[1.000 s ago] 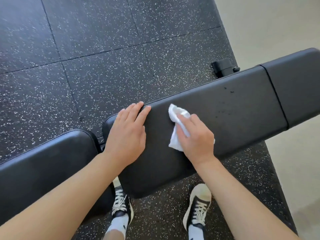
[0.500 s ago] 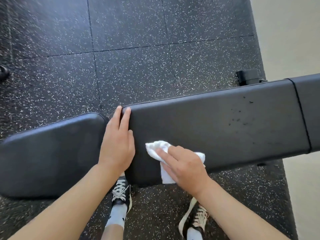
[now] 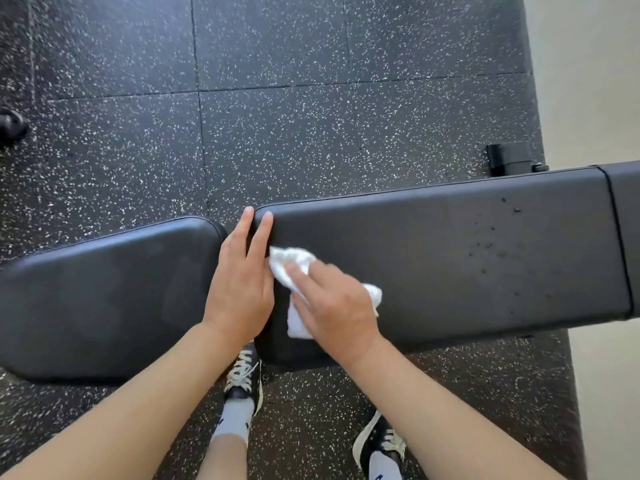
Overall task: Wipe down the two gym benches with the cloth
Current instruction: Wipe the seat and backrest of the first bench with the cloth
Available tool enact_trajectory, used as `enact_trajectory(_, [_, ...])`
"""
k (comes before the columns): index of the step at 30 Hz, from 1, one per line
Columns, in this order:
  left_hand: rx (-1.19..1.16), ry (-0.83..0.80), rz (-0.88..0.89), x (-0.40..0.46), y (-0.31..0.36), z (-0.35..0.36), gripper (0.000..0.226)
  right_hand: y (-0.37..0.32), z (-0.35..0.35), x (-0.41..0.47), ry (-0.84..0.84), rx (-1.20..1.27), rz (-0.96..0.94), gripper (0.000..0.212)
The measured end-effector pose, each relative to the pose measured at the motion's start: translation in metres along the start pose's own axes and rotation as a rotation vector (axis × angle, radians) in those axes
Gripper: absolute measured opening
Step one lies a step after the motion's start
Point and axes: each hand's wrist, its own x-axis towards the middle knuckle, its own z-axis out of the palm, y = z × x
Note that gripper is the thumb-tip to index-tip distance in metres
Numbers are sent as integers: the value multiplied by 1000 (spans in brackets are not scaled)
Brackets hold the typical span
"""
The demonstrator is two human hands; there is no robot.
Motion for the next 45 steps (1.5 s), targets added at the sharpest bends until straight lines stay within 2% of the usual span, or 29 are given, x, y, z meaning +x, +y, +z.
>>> enact_trajectory(4, [2, 12, 8, 0, 3, -2, 62, 48, -36, -51, -138, 10, -150, 30])
enact_trajectory(7, [7, 24, 8, 0, 2, 0, 61, 93, -63, -50, -120, -97, -136, 31])
enact_trajectory(10, [136, 46, 128, 0, -2, 3, 57, 109, -66, -20, -19, -169, 47, 34])
enact_trajectory(12, [232, 41, 233, 0, -4, 3, 61, 98, -52, 8, 70, -167, 236, 37])
enact_trajectory(14, [253, 44, 274, 0, -5, 2, 62, 72, -29, 32, 125, -147, 332, 38])
enact_trajectory(19, [225, 18, 281, 1, -1, -4, 55, 16, 0, 23, 75, -51, 137, 34])
enact_trajectory(23, [254, -45, 365, -3, 18, -5, 53, 34, -21, -32, -20, -33, 35, 27])
enact_trajectory(25, [267, -75, 399, -4, 36, 2, 53, 54, -37, -63, -38, -35, 40, 25])
enact_trajectory(32, [266, -121, 506, 8, 116, 51, 55, 128, -91, -144, -18, -46, 229, 34])
enact_trajectory(37, [285, -95, 571, 17, 145, 89, 52, 165, -111, -168, 69, -138, 515, 34])
enact_trajectory(41, [231, 6, 527, 13, 142, 107, 53, 167, -110, -170, 122, -135, 606, 36])
enact_trajectory(45, [270, 41, 527, 15, 142, 113, 55, 151, -95, -143, 214, -106, 683, 34])
